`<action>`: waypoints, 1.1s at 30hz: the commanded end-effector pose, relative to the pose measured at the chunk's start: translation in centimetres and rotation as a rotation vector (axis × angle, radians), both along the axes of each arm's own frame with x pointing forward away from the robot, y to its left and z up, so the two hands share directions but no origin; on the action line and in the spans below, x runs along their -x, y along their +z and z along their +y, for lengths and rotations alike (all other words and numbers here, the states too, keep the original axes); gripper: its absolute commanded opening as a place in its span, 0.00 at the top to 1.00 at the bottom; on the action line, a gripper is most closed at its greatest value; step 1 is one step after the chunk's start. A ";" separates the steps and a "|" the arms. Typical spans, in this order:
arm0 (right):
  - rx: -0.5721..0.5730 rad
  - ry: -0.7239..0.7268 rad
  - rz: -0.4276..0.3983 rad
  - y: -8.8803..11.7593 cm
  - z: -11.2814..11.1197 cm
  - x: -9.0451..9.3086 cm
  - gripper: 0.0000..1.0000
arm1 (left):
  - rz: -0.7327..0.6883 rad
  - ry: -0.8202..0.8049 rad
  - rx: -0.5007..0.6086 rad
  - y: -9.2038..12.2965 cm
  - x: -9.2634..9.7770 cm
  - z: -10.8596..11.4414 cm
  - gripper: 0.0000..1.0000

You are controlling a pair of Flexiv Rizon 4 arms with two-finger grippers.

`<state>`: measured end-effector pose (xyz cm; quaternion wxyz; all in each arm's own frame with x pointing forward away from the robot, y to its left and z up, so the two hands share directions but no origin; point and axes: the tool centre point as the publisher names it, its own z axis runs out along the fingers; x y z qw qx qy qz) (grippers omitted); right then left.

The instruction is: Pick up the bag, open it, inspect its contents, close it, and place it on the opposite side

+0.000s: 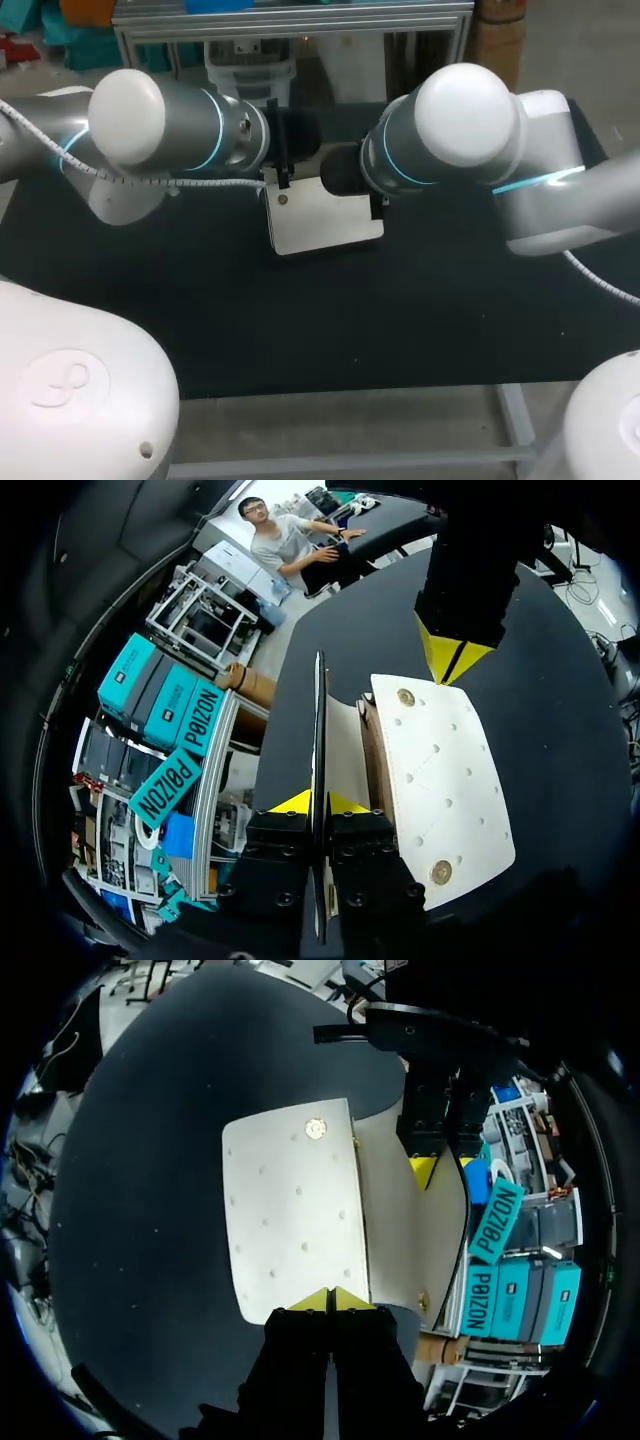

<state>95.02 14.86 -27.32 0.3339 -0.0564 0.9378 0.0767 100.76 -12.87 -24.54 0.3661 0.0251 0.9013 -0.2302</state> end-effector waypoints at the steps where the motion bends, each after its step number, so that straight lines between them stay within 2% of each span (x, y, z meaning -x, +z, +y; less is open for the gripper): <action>1: -0.014 0.002 -0.021 0.5 -0.8 0.5 1.00 | 0.027 -0.102 0.063 -0.2 -0.4 1.1 1.00; 12: -0.043 0.015 -0.043 1.1 -1.0 0.0 1.00 | 0.075 -0.194 0.128 0.5 0.4 1.2 1.00; 25: -0.044 0.062 -0.067 0.8 0.8 -1.4 1.00 | 0.113 -0.169 0.171 1.0 1.1 0.7 1.00; 33: -0.019 0.064 -0.081 0.5 1.6 -2.9 1.00 | 0.118 -0.163 0.165 0.9 1.4 0.5 1.00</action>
